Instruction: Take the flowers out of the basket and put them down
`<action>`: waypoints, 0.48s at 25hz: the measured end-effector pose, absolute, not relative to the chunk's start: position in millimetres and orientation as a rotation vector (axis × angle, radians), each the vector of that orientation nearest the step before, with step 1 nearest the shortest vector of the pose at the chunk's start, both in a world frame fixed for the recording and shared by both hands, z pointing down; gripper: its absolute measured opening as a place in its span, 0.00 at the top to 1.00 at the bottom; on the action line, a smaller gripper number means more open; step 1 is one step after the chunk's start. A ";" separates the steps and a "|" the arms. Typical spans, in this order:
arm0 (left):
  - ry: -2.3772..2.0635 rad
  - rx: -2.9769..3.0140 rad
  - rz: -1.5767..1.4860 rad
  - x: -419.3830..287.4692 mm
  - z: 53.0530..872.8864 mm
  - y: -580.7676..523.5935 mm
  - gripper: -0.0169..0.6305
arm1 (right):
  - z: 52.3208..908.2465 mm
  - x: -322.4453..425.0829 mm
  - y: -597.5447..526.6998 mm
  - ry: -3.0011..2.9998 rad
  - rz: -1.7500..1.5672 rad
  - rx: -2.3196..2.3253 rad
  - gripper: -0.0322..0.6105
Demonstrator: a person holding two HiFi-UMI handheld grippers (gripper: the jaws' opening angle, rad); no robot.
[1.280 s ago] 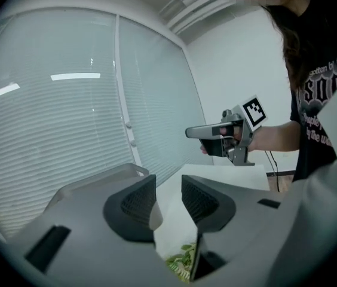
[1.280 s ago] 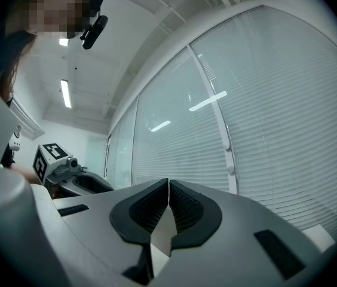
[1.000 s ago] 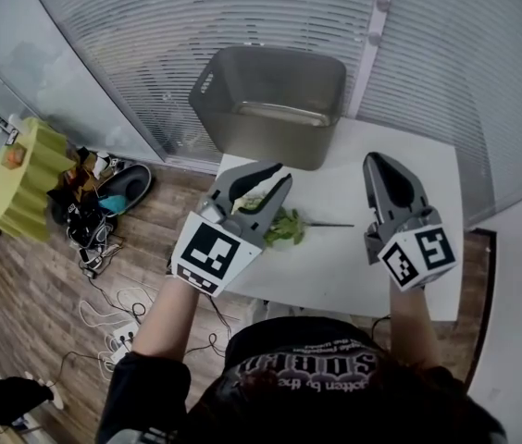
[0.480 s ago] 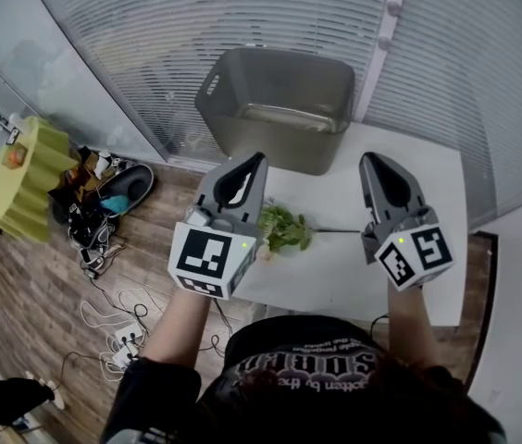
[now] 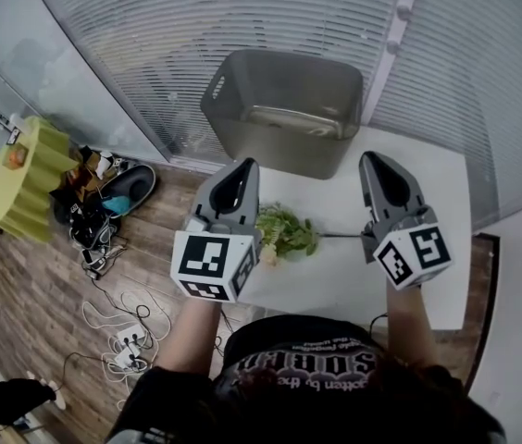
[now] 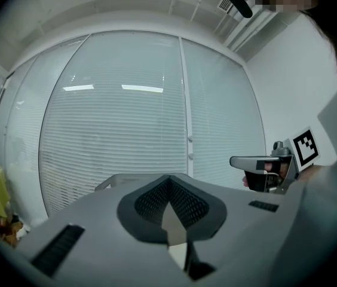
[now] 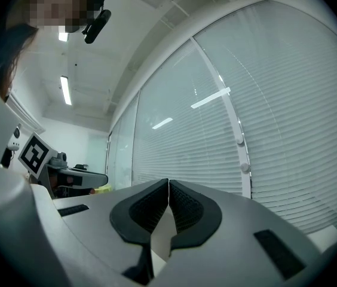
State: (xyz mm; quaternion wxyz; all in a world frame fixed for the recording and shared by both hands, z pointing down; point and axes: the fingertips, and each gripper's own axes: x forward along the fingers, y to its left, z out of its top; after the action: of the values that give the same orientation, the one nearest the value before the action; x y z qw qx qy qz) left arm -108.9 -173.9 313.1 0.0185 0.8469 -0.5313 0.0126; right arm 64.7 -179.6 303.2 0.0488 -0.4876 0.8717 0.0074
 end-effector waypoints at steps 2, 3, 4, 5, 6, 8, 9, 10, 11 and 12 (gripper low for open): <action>-1.664 2.616 0.035 -112.4 313.0 -175.8 0.97 | 303.7 62.8 -181.5 2.656 0.026 -1.494 0.90; -1.671 2.610 0.037 -113.9 312.8 -176.9 0.97 | 303.9 62.1 -182.3 2.656 0.028 -1.498 0.90; -1.676 2.604 0.043 -115.1 312.6 -178.1 0.97 | 304.4 61.5 -183.3 2.657 0.031 -1.504 0.91; -1.681 2.599 0.053 -116.1 312.3 -179.3 0.97 | 305.0 60.9 -184.3 2.659 0.035 -1.511 0.91; -1.687 2.594 0.063 -117.4 311.8 -180.5 0.97 | 305.8 60.1 -185.1 2.662 0.040 -1.519 0.91; -1.699 2.585 0.059 -121.1 310.1 -182.6 0.97 | 307.8 57.3 -186.2 2.674 0.051 -1.526 0.91; -1.705 2.581 0.035 -122.7 307.8 -184.0 0.97 | 308.9 55.2 -186.8 2.680 0.055 -1.520 0.91; -1.711 2.574 0.000 -123.9 305.2 -185.7 0.97 | 310.1 53.0 -187.5 2.687 0.058 -1.510 0.91; -1.716 2.562 -0.032 -124.9 303.6 -187.2 0.97 | 311.5 51.0 -188.4 2.691 0.058 -1.503 0.91; -1.721 2.549 -0.054 -125.4 303.2 -188.5 0.97 | 313.0 49.5 -189.2 2.694 0.057 -1.501 0.91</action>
State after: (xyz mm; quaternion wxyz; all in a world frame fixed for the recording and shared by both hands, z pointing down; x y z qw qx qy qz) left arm -125.4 -188.5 303.2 0.0329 0.8282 -0.5592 -0.0176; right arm 49.5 -189.2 313.0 0.0287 -0.4864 0.8731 0.0186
